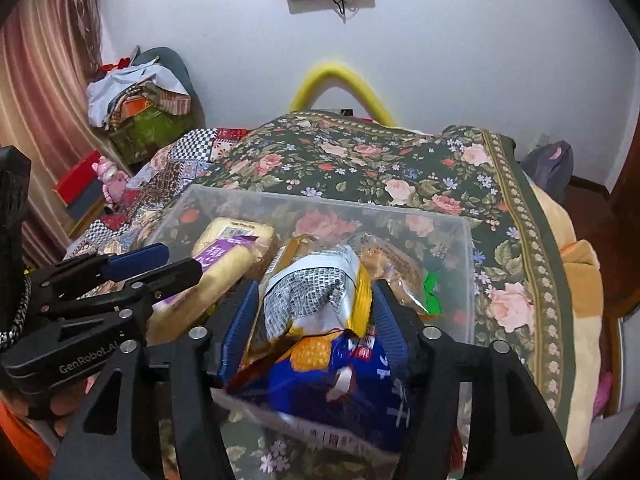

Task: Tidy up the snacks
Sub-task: 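Lower the wafer roll and silver snack bag into the clear box, open both tools, then grasp the square wrapped pastry with the left tool while the right tool grasps the round wrapped bun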

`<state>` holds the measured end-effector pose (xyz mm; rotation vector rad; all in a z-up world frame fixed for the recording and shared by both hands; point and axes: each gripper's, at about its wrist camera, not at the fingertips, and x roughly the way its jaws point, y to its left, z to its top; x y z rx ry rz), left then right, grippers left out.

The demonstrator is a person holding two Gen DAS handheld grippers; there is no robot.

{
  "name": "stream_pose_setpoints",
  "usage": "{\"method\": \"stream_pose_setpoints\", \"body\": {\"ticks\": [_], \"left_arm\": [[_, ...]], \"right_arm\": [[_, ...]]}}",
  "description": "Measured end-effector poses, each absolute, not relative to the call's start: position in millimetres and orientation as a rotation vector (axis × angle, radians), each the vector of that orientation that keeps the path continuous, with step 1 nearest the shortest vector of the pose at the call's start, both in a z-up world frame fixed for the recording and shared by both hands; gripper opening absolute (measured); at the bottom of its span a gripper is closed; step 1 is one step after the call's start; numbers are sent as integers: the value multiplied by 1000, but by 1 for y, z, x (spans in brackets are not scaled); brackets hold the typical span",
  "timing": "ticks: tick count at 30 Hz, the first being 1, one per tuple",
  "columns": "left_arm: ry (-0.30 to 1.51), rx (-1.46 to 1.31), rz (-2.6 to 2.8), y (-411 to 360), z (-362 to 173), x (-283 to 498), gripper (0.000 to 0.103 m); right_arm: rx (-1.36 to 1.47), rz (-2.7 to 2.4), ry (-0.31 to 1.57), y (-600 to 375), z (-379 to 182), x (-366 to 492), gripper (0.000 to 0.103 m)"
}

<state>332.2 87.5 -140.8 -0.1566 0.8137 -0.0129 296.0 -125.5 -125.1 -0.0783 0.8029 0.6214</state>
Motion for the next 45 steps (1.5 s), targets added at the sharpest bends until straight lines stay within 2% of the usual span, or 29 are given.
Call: {"method": "stream_pose_setpoints", "body": {"ticks": [5, 11, 15, 21, 33, 36, 45], "left_arm": [[790, -145, -26, 87, -123, 303, 57], [763, -119, -48, 85, -106, 258, 62], [774, -99, -66, 81, -107, 227, 64], [825, -105, -84, 82, -127, 184, 71], [926, -141, -59, 90, -171, 138, 71], [932, -127, -57, 85, -176, 135, 71], [954, -132, -122, 57, -182, 152, 72]], "right_arm": [[-94, 608, 743, -135, -108, 275, 72], [-91, 618, 710, -151, -94, 241, 74], [-100, 621, 714, -161, -99, 215, 82], [-116, 642, 795, -166, -124, 183, 83], [-102, 673, 956, -152, -180, 153, 85], [-134, 666, 953, -146, -188, 147, 88], [-198, 655, 908, -158, -188, 140, 89]]}}
